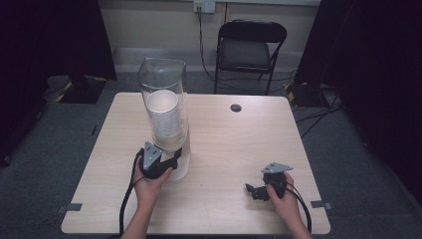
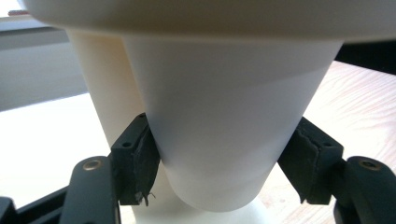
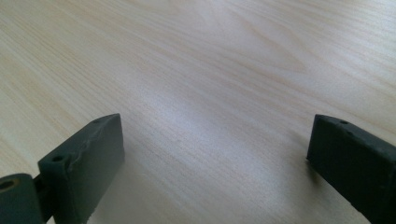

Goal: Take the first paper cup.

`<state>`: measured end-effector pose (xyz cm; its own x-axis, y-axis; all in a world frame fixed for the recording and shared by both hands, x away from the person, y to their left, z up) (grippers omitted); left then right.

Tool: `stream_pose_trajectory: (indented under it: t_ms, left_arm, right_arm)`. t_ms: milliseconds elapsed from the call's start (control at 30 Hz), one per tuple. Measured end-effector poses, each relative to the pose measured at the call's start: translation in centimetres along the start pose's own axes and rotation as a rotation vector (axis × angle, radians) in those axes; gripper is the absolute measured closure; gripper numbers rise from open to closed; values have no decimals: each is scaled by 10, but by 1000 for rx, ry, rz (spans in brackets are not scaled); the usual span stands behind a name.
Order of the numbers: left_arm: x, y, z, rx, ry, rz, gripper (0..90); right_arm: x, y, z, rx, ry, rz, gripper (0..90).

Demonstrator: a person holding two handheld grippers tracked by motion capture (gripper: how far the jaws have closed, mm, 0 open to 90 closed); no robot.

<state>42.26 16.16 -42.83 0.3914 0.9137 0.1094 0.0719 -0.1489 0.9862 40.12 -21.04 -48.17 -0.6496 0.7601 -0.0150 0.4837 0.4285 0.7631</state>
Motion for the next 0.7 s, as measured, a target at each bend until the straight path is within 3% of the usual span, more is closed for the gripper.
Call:
stream_pose_trajectory:
  t_ms: [233, 567, 600, 633, 667, 700]
  left_arm:
    - [1, 1, 0, 19, 18, 27, 339]
    - [-1, 0, 1, 13, 22, 25, 341]
    - [-3, -5, 5, 106, 33, 47, 347]
    - [-4, -42, 8, 311, 42, 119, 367]
    - [-4, -42, 8, 311, 42, 119, 369]
    - [-9, -45, 4, 263, 42, 99, 365]
  right_arm:
    - [0, 0, 0, 0, 0, 0, 35]
    - [0, 0, 0, 0, 0, 0, 34]
    - [0, 0, 0, 0, -1, 0, 34]
    - [0, 0, 0, 0, 0, 0, 34]
    - [0, 0, 0, 0, 0, 0, 34]
    - [0, 0, 0, 2, -1, -2, 34]
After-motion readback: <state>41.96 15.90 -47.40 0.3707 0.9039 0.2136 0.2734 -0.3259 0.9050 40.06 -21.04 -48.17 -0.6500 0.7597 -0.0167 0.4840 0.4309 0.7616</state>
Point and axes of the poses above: each handheld gripper's, and its own axes: z roughly forward along the jaws, y roughly out of its top, x roughly to its left, the point moved 3 cm from there along z, roughly forward along the jaws, and after that the axes turned 6 degrees about y, right-handed, at the moved point
